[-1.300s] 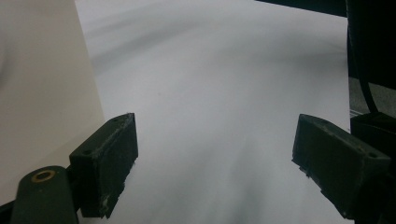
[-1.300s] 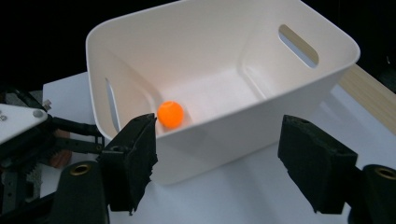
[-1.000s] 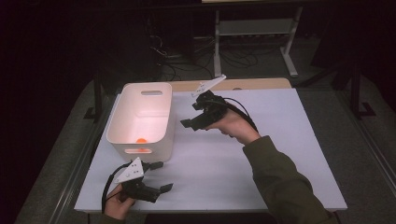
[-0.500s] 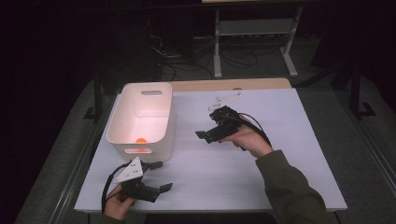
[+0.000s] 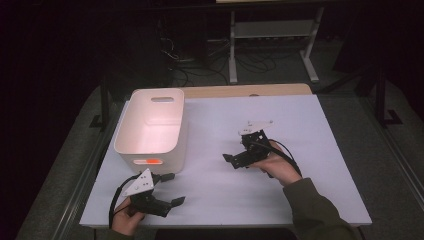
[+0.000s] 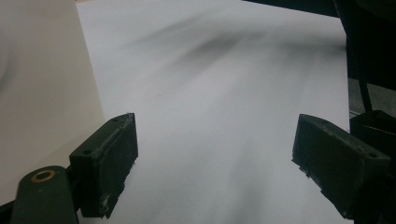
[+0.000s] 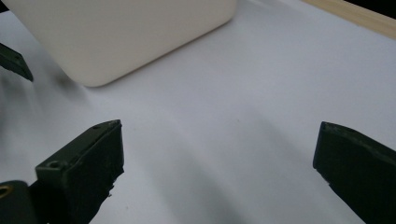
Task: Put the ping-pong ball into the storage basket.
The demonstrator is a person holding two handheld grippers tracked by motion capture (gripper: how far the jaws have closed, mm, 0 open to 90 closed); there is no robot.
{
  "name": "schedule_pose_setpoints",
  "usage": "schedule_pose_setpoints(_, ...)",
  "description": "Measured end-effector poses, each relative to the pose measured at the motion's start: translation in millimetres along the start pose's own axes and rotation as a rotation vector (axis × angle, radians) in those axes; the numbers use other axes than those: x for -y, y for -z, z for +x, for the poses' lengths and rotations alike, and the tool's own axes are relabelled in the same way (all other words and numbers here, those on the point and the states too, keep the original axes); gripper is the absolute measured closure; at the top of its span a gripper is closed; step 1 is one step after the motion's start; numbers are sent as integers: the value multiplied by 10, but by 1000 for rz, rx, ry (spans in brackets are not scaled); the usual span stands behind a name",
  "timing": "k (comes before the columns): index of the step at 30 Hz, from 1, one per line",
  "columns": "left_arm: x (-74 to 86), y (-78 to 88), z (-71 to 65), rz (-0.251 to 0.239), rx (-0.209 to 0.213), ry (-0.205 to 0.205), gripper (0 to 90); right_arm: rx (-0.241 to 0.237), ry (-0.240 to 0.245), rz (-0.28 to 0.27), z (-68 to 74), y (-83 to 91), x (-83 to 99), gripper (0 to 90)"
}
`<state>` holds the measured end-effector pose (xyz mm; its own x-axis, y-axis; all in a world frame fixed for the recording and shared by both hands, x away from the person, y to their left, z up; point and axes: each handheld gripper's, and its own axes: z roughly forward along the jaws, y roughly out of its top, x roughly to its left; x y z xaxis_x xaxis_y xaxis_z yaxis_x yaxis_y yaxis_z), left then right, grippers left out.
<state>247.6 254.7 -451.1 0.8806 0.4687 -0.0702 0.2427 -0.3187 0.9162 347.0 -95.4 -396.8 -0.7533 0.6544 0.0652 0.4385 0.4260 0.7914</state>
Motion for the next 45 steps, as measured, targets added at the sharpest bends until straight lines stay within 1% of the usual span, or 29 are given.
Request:
schedule_pose_setpoints(2, 3, 5, -5, -8, -2, -10, 141, 16, -13, -5, -9, 3, 84, 15)
schedule_pose_setpoints(4, 3, 7, -9, -8, -2, -10, 141, 23, -14, -13, -19, 11, 153, 12)
schedule_pose_setpoints(7, -5, -10, -4, 14, -1, -6, 141, 32, -25, -22, -33, 46, 252, 6)
schedule_pose_setpoints(12, 0, 0, -7, -1, -4, -9, 141, 47, -47, -43, -48, 144, 410, 7)
schedule_pose_setpoints(16, -2, -7, -12, 6, -4, -7, 141, 56, -56, -54, -41, 212, 525, 6)
schedule_pose_setpoints(25, -3, -9, -9, 8, -7, -6, 141, 64, -73, -65, -25, 371, 684, 6)
schedule_pose_setpoints(38, -4, -10, -8, 10, -8, -6, 141, 111, -103, -81, -54, 627, 932, 6)
schedule_pose_setpoints(45, -4, -12, -12, 12, -8, -8, 141, 130, -106, -88, -68, 707, 1055, 6)
